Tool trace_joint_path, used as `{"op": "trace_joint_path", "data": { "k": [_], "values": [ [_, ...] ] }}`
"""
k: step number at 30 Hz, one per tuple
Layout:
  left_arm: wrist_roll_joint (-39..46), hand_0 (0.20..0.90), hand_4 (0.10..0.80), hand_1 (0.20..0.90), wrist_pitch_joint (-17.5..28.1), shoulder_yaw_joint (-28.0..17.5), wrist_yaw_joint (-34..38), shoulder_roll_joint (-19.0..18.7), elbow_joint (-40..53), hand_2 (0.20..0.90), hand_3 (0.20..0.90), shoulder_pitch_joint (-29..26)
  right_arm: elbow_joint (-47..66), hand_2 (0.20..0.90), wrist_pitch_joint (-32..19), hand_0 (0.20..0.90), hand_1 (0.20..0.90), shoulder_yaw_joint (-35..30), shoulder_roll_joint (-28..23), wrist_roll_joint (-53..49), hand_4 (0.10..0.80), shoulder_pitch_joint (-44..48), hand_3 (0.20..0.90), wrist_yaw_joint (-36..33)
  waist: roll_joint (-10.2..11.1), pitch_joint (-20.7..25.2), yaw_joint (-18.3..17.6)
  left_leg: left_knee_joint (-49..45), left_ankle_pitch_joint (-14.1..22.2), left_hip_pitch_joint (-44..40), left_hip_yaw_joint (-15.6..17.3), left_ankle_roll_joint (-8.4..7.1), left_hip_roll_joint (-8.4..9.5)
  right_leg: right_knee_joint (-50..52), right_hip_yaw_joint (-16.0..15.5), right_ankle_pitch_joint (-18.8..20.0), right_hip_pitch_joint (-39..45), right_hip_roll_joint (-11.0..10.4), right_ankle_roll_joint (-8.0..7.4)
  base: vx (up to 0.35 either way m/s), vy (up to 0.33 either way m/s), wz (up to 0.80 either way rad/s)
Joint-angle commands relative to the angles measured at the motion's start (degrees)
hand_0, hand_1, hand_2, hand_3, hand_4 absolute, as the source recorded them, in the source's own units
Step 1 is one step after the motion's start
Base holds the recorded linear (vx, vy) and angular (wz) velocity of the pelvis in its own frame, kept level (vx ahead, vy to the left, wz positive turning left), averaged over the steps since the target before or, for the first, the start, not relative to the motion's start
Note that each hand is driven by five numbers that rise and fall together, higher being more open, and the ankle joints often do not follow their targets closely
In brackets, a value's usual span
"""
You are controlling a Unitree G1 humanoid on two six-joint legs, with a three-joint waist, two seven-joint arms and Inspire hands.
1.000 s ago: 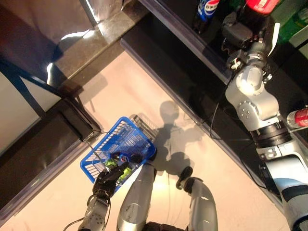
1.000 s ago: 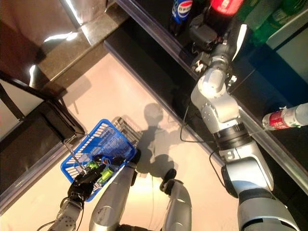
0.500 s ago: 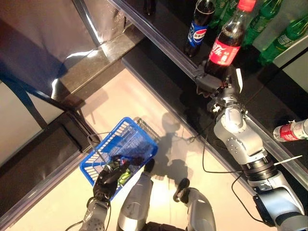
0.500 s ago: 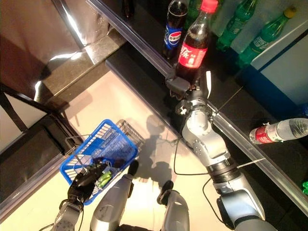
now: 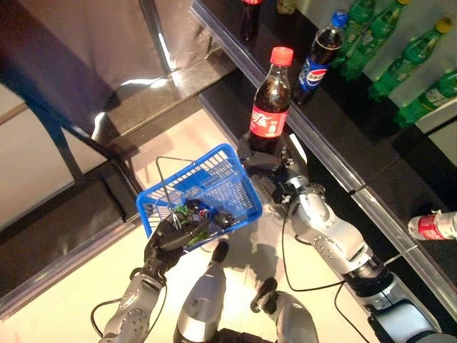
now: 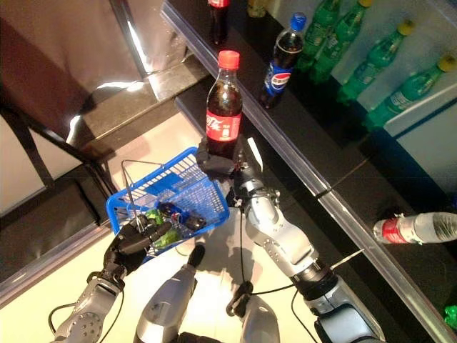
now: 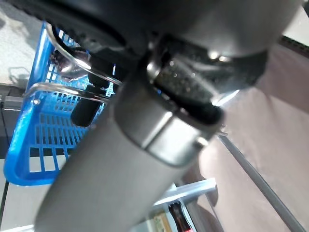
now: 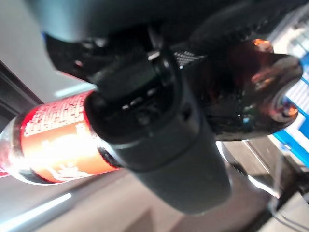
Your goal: Pick up the drink and place into the basket.
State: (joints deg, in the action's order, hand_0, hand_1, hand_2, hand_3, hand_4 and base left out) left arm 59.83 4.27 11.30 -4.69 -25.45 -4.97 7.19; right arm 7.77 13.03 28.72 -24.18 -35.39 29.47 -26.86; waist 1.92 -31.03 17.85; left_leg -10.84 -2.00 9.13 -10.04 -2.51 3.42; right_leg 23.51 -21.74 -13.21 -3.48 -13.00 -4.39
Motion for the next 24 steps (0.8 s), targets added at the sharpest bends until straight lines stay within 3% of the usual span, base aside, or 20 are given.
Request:
{"op": "trace_joint_path", "data": {
  "k": [1,15,24],
  "values": [
    [1.0,0.3,0.1,0.3,6.3,-1.1,-13.3,-2.2,25.3,0.3,0.2,-2.4,11.8,0.3,-8.8,0.3,0.3,1.5,1.1,0.6,0.1,8.4,0.2,-2.3,-4.0,8.6,1.5,-5.1,3.9,-1.9,-2.5,0.19,0.41,-2.4,-0.2,3.4,4.2,1.6,2.48,0.008,-0.028,0.17],
    [9.0,0.3,0.1,0.3,-0.8,1.6,-31.5,-6.2,36.9,0.3,0.2,-11.4,2.6,0.3,-9.7,0.3,0.3,7.5,9.4,1.4,0.1,9.3,0.2,-7.2,-3.9,8.6,4.9,-4.1,2.6,-1.4,-6.5,0.24,1.28,-2.8,-3.4,3.8,5.3,1.9,1.95,-0.003,-0.029,0.18],
    [11.4,0.3,0.1,0.3,-2.4,3.0,-33.7,-4.8,37.5,0.3,0.2,-17.1,-11.1,0.3,-7.0,0.3,0.3,10.7,16.3,8.7,0.1,12.3,0.2,-7.9,-3.3,10.1,6.7,-4.2,2.5,-1.5,-7.9,0.12,1.94,-2.5,-4.3,3.5,6.3,1.5,1.79,0.054,-0.005,0.1]
  ]
}}
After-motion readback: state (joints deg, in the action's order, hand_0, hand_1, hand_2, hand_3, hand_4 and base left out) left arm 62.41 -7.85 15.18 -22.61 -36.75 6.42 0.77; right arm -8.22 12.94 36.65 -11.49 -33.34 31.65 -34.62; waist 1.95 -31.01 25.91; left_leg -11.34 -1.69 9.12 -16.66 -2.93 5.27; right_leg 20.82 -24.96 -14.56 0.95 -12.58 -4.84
